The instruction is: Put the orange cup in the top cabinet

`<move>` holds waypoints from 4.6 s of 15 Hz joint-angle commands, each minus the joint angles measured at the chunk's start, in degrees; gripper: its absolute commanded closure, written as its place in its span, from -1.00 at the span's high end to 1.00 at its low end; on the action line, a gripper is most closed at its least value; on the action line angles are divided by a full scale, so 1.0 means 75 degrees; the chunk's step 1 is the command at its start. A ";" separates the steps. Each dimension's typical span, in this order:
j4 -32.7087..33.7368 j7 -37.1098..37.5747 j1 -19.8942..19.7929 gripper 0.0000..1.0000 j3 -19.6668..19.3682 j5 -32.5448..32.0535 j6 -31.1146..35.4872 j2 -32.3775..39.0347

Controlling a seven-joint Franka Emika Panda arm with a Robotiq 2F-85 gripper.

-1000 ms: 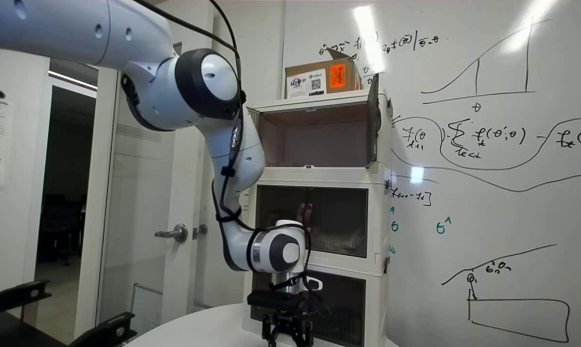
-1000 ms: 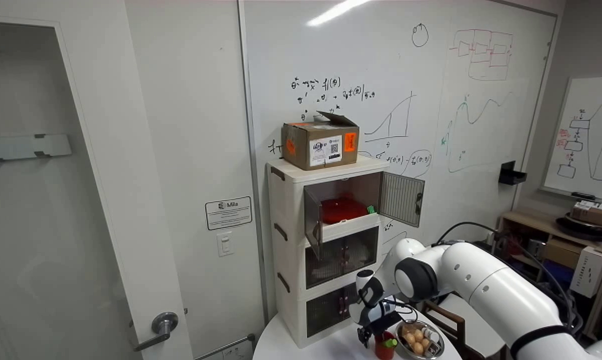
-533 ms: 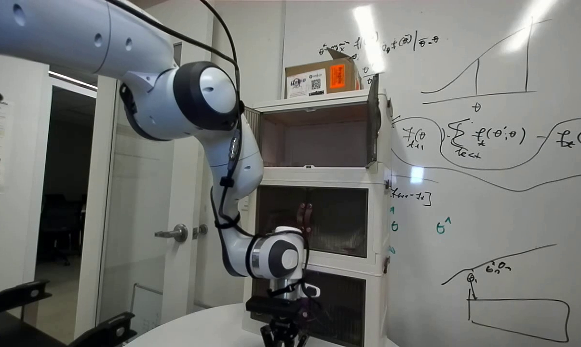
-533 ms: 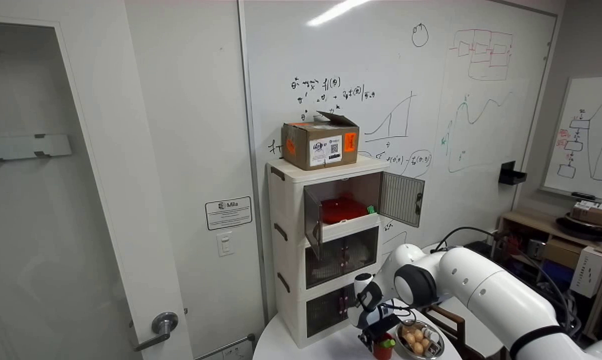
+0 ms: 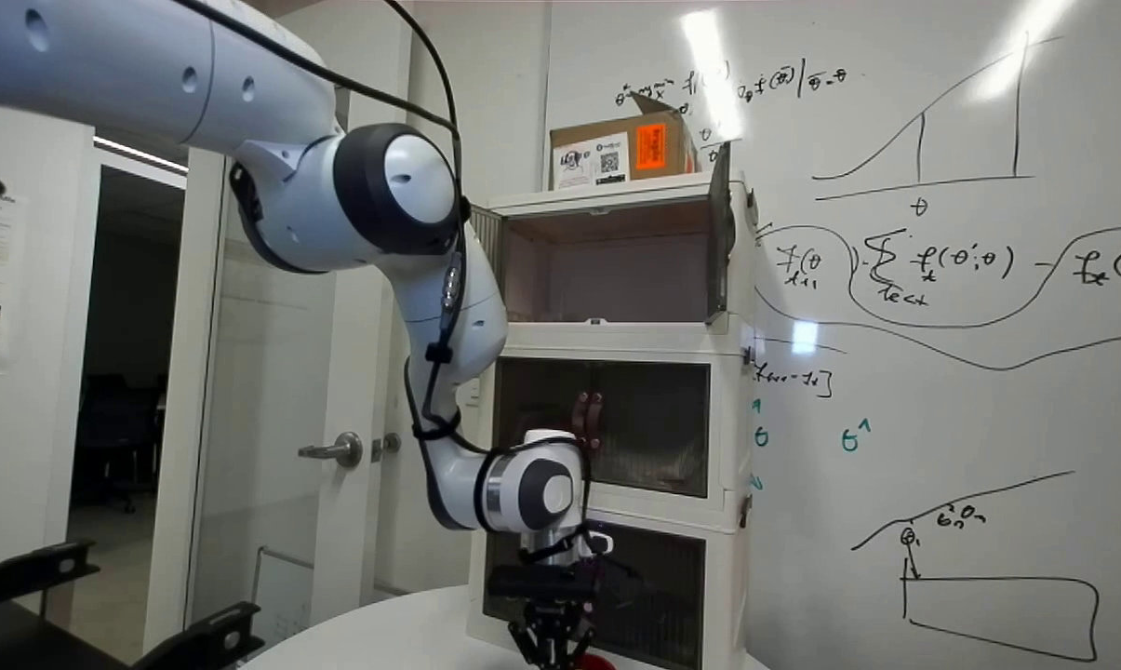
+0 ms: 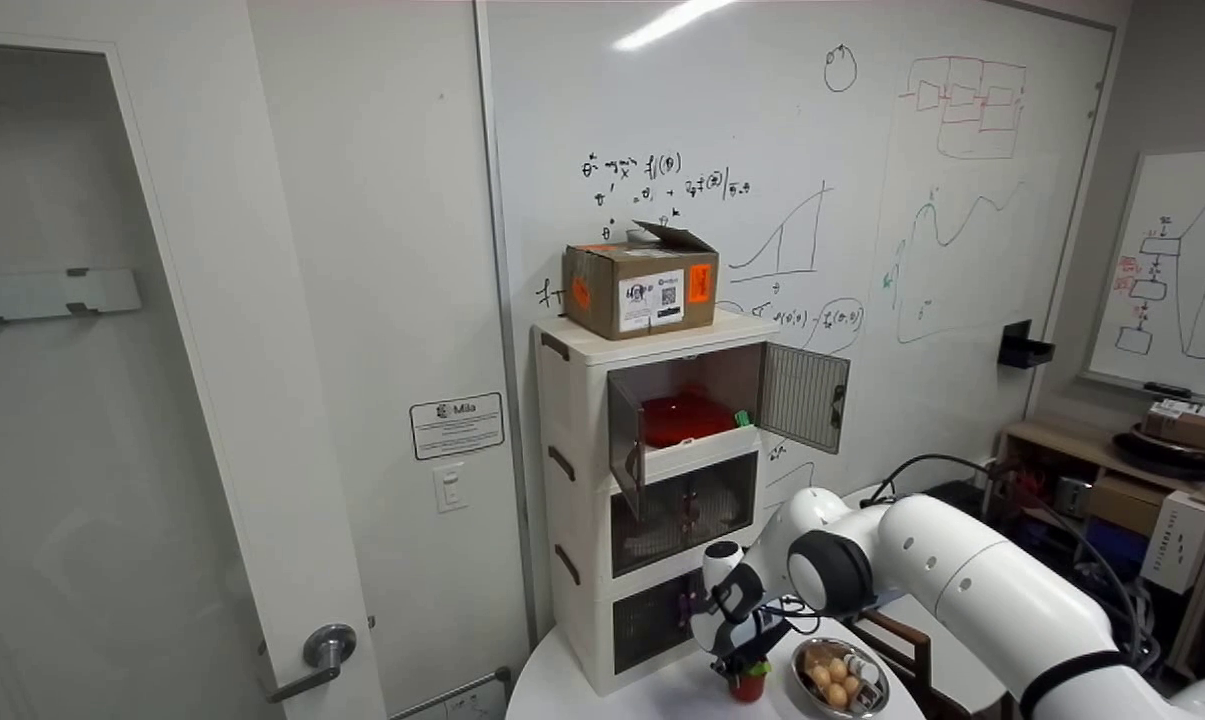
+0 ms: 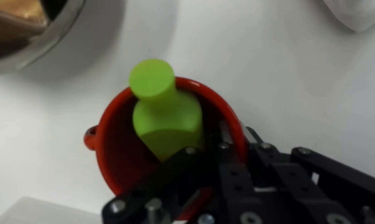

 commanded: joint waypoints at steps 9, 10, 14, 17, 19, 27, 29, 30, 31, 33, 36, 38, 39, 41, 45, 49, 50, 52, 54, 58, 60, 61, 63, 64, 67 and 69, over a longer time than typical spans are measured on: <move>-0.4360 -0.2207 -0.0148 -0.97 0.0542 -0.1303 0.0710 -0.4551; -0.4665 -0.2280 -0.0200 -0.97 0.0555 -0.1370 0.0683 -0.4923; -0.5546 -0.2363 -0.0208 -0.97 0.0256 -0.1812 0.0942 -0.6348; -0.5908 -0.2843 -0.0450 -0.97 0.0243 -0.2031 0.0961 -0.7397; -0.6085 -0.3322 -0.0742 -0.97 0.0448 -0.1652 0.0877 -0.8096; -0.5950 -0.4081 -0.1009 -0.97 0.1031 0.1590 0.0413 -0.9253; -0.5951 -0.3994 -0.0871 -0.97 0.1037 0.1931 0.0511 -0.9332; -0.5939 -0.3914 -0.0792 -0.97 0.1051 0.2066 0.0593 -0.9354; -0.5934 -0.3870 -0.0719 -0.97 0.1078 0.2210 0.0750 -0.9367; -0.5845 -0.3653 -0.0556 -0.97 0.1135 0.2490 0.1216 -0.9297; -0.5560 -0.3293 -0.0314 -0.97 0.1260 0.2665 0.1643 -0.9046; -0.5388 -0.3096 -0.0226 -0.97 0.1394 0.2645 0.1769 -0.8921; -0.5310 -0.3048 -0.0177 -0.97 0.1459 0.2652 0.1841 -0.8860; -0.5106 -0.3017 -0.0122 -0.97 0.1604 0.2708 0.2012 -0.8707; -0.4438 -0.2855 -0.0042 -0.97 0.1795 0.2673 0.2354 -0.8200; -0.3593 -0.2452 0.0104 -0.97 0.1684 0.2470 0.2472 -0.7465; -0.3382 -0.2346 0.0151 -0.97 0.1622 0.2403 0.2455 -0.7269; -0.2918 -0.2204 0.0233 -0.97 0.1519 0.2314 0.2343 -0.6831; -0.2542 -0.2108 0.0346 -0.97 0.1405 0.2245 0.2292 -0.6472; -0.2155 -0.1747 0.0320 -0.97 0.1554 0.1834 0.2376 -0.6073; -0.2182 -0.1825 0.0537 -0.97 0.1354 0.1983 0.2513 -0.6098; -0.2201 -0.1798 0.0536 -0.97 0.1357 0.1909 0.2553 -0.6100; -0.2276 -0.1894 0.0584 -0.62 0.1296 0.1804 0.2617 -0.6139; -0.2306 -0.1943 0.0581 -0.35 0.1305 0.1771 0.2614 -0.6162; -0.2390 -0.2019 0.0561 0.06 0.1321 0.1622 0.2684 -0.6199; -0.2449 -0.2078 0.0497 0.37 0.1367 0.1577 0.2724 -0.6229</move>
